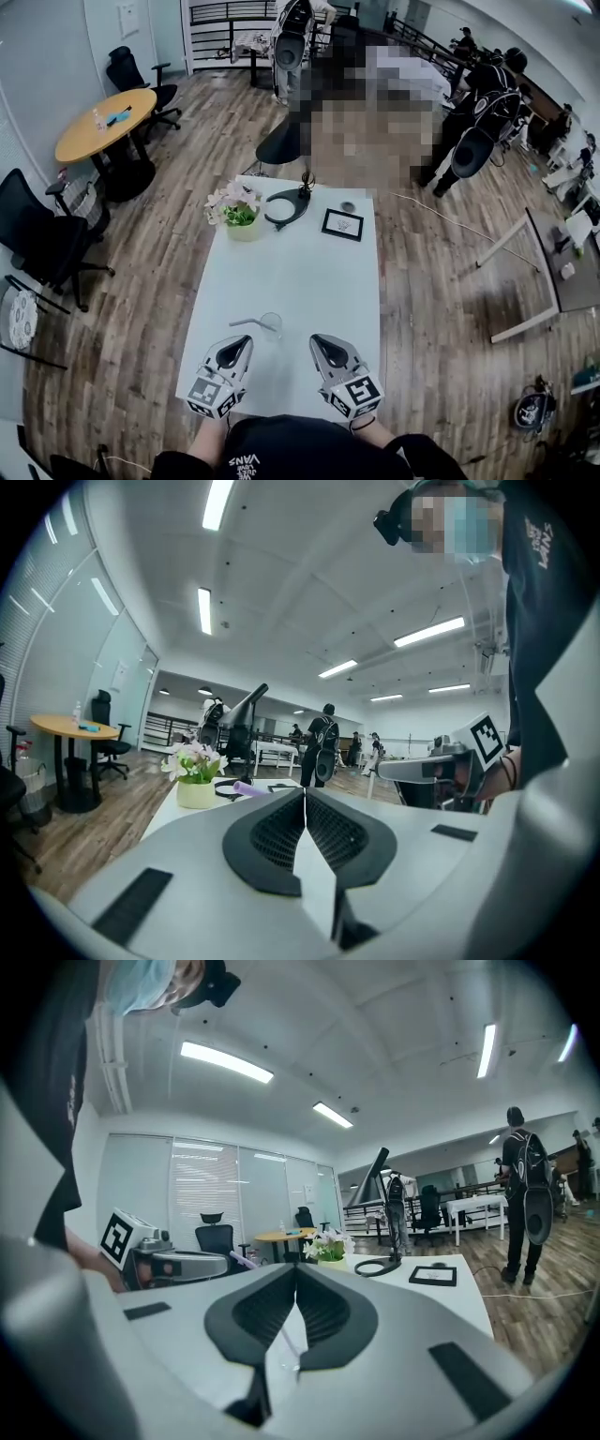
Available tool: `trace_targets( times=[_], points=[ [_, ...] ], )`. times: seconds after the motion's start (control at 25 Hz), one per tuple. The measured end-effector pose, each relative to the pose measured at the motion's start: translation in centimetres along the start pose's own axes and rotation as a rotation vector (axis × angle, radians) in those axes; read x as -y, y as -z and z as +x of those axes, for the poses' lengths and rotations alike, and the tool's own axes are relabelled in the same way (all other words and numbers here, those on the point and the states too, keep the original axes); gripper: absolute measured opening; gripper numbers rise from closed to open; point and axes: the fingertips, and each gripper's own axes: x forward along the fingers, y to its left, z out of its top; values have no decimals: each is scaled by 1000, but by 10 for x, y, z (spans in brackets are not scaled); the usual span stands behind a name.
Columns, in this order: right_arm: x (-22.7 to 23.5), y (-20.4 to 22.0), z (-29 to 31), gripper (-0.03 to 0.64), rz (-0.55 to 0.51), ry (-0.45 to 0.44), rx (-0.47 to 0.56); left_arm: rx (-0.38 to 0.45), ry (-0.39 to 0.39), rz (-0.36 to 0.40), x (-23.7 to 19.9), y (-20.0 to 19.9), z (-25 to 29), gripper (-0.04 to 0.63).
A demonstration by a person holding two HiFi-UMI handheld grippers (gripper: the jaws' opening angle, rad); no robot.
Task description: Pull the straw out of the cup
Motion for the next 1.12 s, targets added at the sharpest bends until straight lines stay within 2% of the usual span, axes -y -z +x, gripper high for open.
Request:
trace_targets(
  times=[0.2,0.36,0.52,0.64,1.12],
  points=[
    [4,0,8,18,-1,39,-1,-29,17,41,-11,11,19,14],
    [8,-1,9,18,-2,76,-3,-72,39,26,-15,30,29,14],
    [11,2,7,18,5,99,-16,-68,64,16,-16,34,38,21],
    [12,3,6,18,11,114,-21,-73,61,9,-19,34,45,148],
    [12,3,3,17,8,114,-26,-73,47,-2,-27,33,56,181]
  ],
)
